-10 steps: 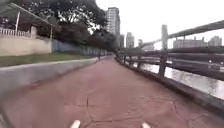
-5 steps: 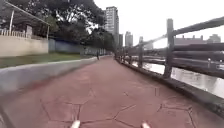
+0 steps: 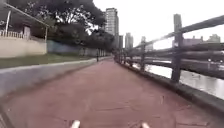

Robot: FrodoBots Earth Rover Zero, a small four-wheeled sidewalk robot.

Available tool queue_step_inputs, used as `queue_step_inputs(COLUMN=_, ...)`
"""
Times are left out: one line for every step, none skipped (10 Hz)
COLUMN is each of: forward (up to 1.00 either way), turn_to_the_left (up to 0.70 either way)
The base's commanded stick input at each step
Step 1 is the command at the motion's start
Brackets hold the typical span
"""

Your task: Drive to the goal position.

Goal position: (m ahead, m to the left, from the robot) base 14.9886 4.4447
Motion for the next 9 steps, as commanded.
queue_step_inputs(forward=0.7, turn_to_the_left=0.0)
queue_step_inputs(forward=0.7, turn_to_the_left=0.0)
queue_step_inputs(forward=0.7, turn_to_the_left=0.0)
queue_step_inputs(forward=0.7, turn_to_the_left=0.0)
queue_step_inputs(forward=0.7, turn_to_the_left=0.01)
queue_step_inputs(forward=0.69, turn_to_the_left=0.01)
queue_step_inputs(forward=0.68, turn_to_the_left=0.01)
queue_step_inputs(forward=0.7, turn_to_the_left=0.01)
queue_step_inputs(forward=0.7, turn_to_the_left=0.01)
